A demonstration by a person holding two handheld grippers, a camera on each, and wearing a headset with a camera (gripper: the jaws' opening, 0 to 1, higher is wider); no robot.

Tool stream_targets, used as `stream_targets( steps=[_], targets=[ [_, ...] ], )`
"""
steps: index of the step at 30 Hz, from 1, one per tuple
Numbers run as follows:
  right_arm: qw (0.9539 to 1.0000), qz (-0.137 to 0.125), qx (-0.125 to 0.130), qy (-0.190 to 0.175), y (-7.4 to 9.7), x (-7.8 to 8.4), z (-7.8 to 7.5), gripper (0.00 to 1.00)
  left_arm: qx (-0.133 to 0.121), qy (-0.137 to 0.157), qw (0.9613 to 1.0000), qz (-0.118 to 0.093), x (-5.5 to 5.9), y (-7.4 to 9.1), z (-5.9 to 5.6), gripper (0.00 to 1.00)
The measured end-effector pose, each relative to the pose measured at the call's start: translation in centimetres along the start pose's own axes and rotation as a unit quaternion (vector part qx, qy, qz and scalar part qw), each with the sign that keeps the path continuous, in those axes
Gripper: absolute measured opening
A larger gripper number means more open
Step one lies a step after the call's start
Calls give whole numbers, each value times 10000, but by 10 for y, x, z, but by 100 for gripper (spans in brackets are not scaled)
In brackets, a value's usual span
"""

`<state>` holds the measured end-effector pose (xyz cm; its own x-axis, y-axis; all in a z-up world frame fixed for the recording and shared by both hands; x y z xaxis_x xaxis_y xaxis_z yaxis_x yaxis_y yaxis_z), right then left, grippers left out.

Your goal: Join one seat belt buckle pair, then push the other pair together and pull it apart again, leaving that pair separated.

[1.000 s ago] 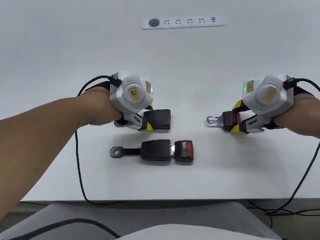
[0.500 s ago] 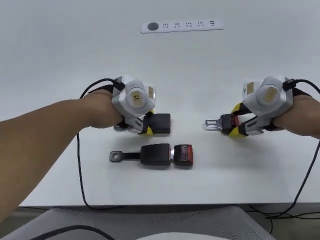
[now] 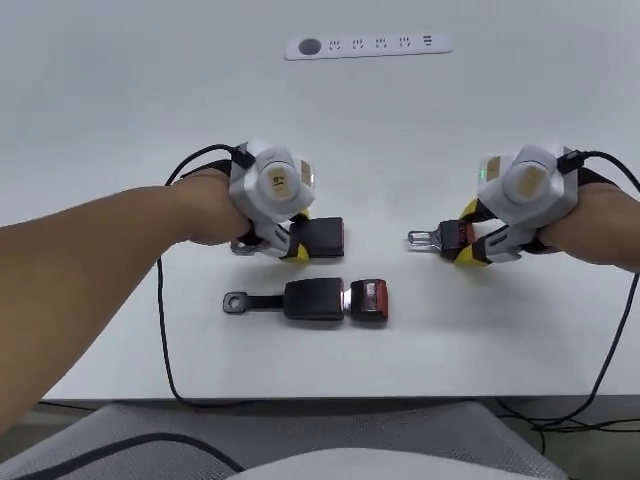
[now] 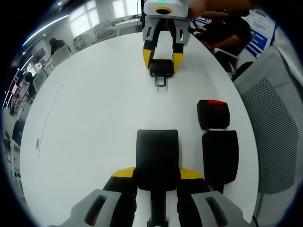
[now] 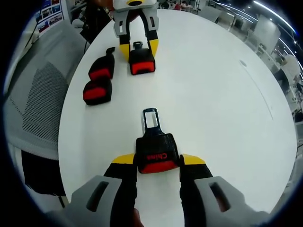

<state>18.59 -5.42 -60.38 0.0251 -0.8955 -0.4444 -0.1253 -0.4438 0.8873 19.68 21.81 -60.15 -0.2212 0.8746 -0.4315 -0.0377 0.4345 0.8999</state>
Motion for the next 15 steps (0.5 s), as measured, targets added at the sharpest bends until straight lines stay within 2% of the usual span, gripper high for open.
stream_targets(
  steps=[6, 15],
  targets=[
    [10000, -46, 0, 36, -6, -12, 3, 33, 5, 12, 10000, 39, 1, -2, 3, 32],
    [9998, -130, 28, 142, -21, -43, 3, 33, 8, 34, 10000, 63, 2, -4, 5, 32]
  ],
)
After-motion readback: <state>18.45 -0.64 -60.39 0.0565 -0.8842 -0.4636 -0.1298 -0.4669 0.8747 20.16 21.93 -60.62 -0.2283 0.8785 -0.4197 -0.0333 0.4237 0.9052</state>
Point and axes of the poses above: the centre of the closed fingertips' face, and the gripper's own axes: y roughly backward along the fingers, z roughly to its left, x roughly out of its underside, the point moved 10 cm from there along y, roughly backward along the fingers, and after that the axes turned 11 degrees about y, right-handed, at the moved point
